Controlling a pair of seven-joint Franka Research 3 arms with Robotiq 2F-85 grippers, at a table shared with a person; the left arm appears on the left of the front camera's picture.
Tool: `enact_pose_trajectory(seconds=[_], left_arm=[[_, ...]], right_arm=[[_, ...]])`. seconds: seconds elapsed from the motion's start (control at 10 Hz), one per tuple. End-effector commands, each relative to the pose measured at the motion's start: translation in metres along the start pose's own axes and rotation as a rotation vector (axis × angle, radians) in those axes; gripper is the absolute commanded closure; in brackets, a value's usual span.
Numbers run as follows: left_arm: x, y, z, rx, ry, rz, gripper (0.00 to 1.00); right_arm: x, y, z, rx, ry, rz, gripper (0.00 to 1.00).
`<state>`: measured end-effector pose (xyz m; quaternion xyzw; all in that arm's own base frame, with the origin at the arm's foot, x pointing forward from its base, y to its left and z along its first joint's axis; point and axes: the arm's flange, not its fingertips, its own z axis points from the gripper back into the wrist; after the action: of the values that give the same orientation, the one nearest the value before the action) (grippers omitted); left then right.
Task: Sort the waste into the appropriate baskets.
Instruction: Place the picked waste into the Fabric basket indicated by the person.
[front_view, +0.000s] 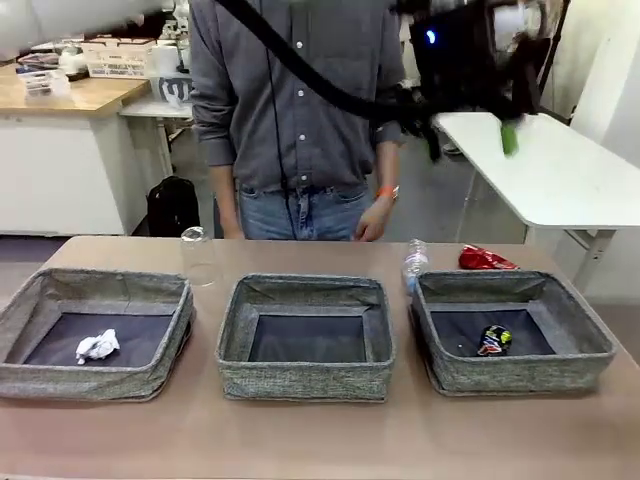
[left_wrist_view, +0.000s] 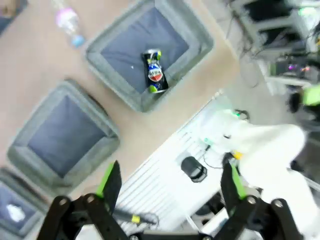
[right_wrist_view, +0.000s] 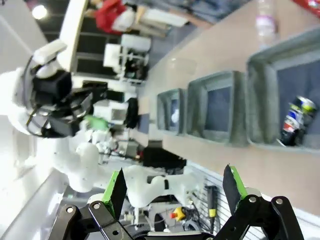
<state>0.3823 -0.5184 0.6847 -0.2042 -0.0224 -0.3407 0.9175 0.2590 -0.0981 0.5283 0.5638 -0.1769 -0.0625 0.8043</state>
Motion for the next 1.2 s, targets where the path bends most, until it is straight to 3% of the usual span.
enact_pose_trajectory(seconds=[0.0,0.2,0.4,0.6,0.8,1.1], left_arm=[[-0.102,0.028,0.036,-0.004,-0.122,0.127,0.0],[-0.151,0.058,0.075,-0.026,-0.239,0.274,0.0],[-0.209,0.112,0.097,-0.152,-0.351,0.404,0.0],[-0.266,0.163,0.111,-0.31,-0.437,0.411,0.0],[-0.311,0.227,0.116,-0.497,-0.462,0.313,0.0],[-0.34,0.285,0.1,-0.666,-0.466,0.361,0.0]], right_arm=[[0.025,0.0,-0.064,0.049,0.054,0.045,0.0],[0.039,0.015,-0.122,0.068,0.117,0.068,0.0],[0.048,0.039,-0.173,0.182,0.174,0.065,0.0],[0.049,0.059,-0.201,0.248,0.237,-0.069,0.0],[0.046,0.07,-0.205,0.24,0.296,-0.208,0.0],[0.052,0.074,-0.181,0.31,0.304,-0.245,0.0]])
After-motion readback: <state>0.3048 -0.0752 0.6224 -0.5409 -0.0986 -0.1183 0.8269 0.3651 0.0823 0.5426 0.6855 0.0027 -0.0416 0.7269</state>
